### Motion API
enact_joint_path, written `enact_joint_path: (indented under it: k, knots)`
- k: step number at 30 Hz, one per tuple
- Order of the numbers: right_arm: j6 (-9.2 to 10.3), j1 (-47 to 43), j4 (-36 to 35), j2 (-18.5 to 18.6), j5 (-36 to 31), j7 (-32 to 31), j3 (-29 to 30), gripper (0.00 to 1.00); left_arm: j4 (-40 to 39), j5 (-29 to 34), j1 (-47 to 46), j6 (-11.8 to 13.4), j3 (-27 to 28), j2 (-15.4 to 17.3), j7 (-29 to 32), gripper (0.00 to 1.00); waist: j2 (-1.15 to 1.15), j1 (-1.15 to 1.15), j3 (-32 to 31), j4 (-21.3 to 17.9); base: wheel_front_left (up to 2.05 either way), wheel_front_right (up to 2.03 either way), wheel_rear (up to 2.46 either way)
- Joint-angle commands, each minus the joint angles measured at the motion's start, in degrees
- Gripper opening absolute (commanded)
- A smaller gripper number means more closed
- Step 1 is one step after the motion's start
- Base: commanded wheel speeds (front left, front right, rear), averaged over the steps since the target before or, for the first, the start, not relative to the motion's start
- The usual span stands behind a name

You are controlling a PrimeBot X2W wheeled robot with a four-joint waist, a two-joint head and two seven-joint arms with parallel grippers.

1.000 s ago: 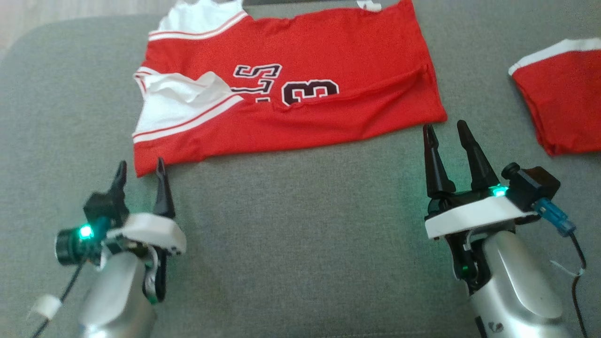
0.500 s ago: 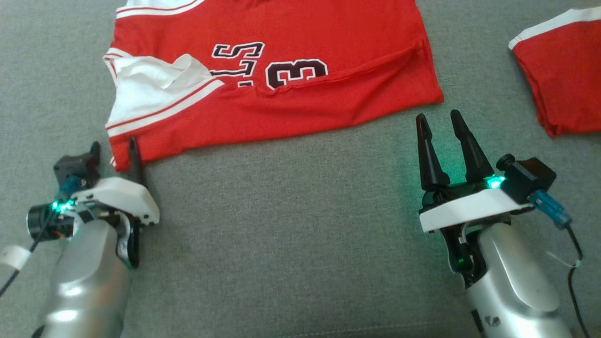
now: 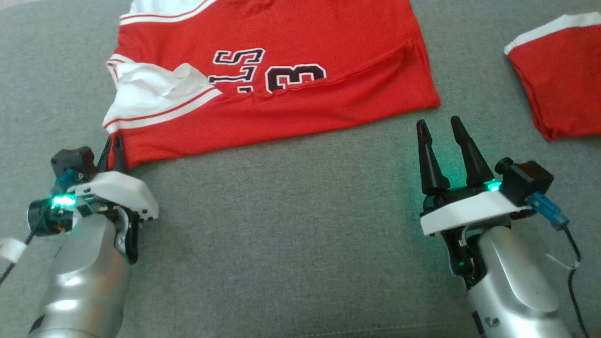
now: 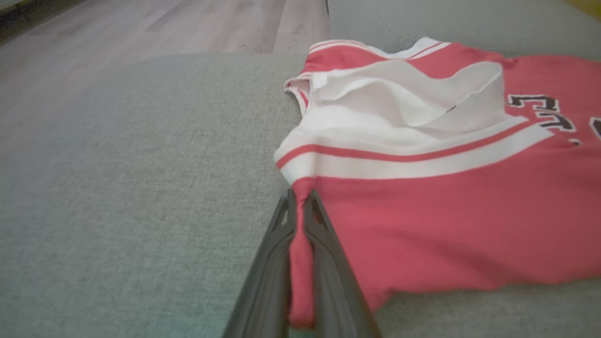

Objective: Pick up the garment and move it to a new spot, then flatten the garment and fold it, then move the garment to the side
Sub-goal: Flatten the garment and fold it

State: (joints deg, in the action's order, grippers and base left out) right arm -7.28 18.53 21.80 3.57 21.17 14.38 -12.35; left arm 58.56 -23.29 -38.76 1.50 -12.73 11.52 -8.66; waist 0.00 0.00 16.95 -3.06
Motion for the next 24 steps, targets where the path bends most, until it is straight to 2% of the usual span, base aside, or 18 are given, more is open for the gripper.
enact_joint_path:
  k: [1,6,14,24]
  knots:
    - [-0.21,1.6,-1.0,-0.7,-0.7,0.4,-0.6,1.0,-1.5,-0.4,-0.4,0.1,1.5,1.8,-1.9,0.0,0.0,0.0,-0.5,0.5,0.0,0.0,0.0]
    - [-0.21,4.2,2.4,-0.7,-3.9,-3.4,3.0,1.0,-7.4,0.3,-1.1,-1.2,1.1,0.5,-5.7,0.0,0.0,0.0,-1.3,2.2,0.0,0.0,0.0]
    - [-0.21,11.4,10.8,-0.7,-11.8,-12.8,10.8,1.0,-18.9,3.6,1.2,-2.3,-1.2,-1.5,-6.3,0.0,0.0,0.0,-1.2,5.7,0.0,0.0,0.0]
    - [-0.21,20.0,24.1,-0.7,-23.7,-18.5,21.0,1.0,-24.4,5.4,3.3,-3.4,-3.3,-3.0,-6.3,0.0,0.0,0.0,-0.3,8.8,0.0,0.0,0.0]
